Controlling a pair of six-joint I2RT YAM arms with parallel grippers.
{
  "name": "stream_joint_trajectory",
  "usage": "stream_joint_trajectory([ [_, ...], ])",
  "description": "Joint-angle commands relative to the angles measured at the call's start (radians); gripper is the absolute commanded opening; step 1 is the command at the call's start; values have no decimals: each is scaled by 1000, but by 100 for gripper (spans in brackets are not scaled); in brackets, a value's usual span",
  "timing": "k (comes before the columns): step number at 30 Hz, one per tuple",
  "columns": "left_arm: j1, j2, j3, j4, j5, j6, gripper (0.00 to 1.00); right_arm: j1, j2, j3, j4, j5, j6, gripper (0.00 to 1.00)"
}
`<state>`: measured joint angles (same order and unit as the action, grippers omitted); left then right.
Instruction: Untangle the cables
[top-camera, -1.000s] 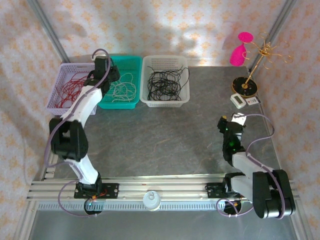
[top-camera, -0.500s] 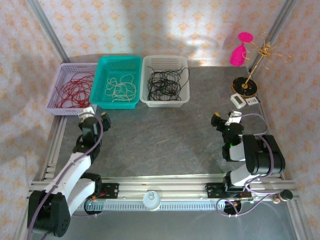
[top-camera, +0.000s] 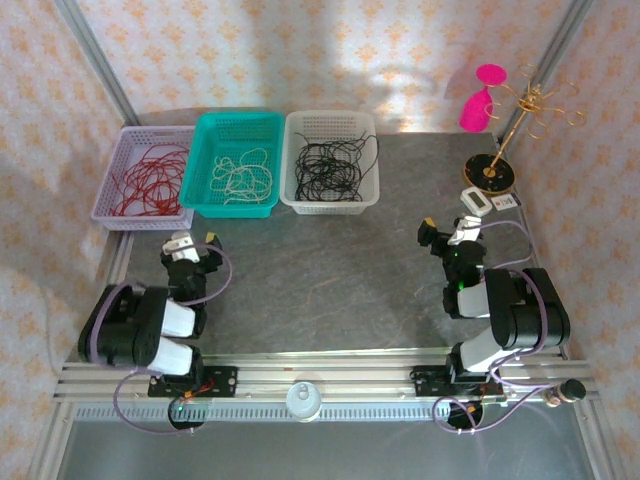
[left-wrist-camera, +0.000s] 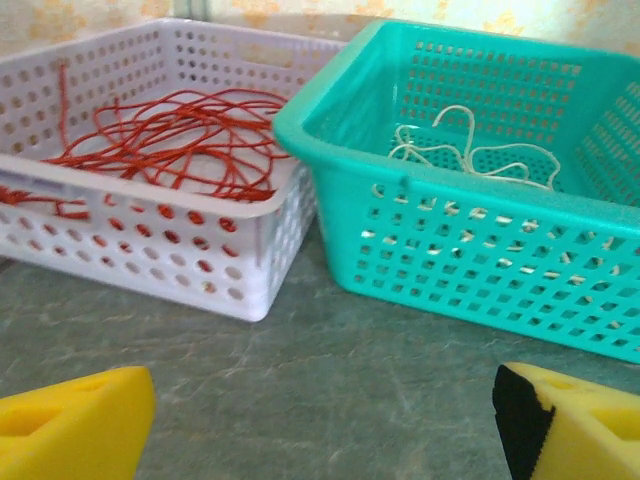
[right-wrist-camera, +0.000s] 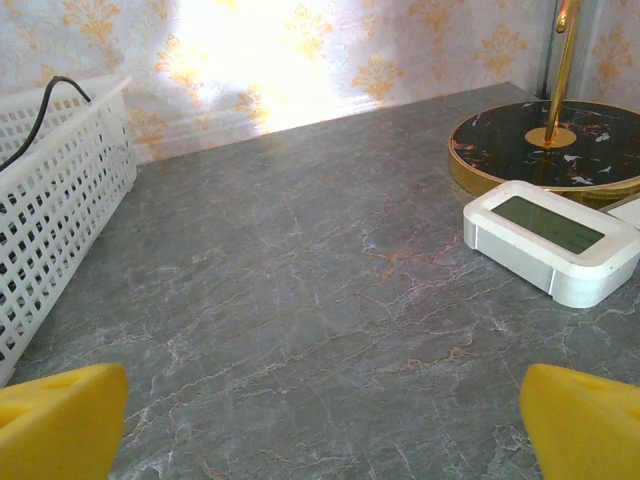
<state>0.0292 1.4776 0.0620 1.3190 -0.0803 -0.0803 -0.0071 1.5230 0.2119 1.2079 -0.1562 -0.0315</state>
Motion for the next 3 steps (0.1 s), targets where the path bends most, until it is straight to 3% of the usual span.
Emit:
stream_joint_trajectory([
  [1,12,95,26,311,90,35,89,6,-1,17,30,23,-16,100],
  [3,11,28,42,170,56,13,90,5,-3,15,33,24,-16,100],
])
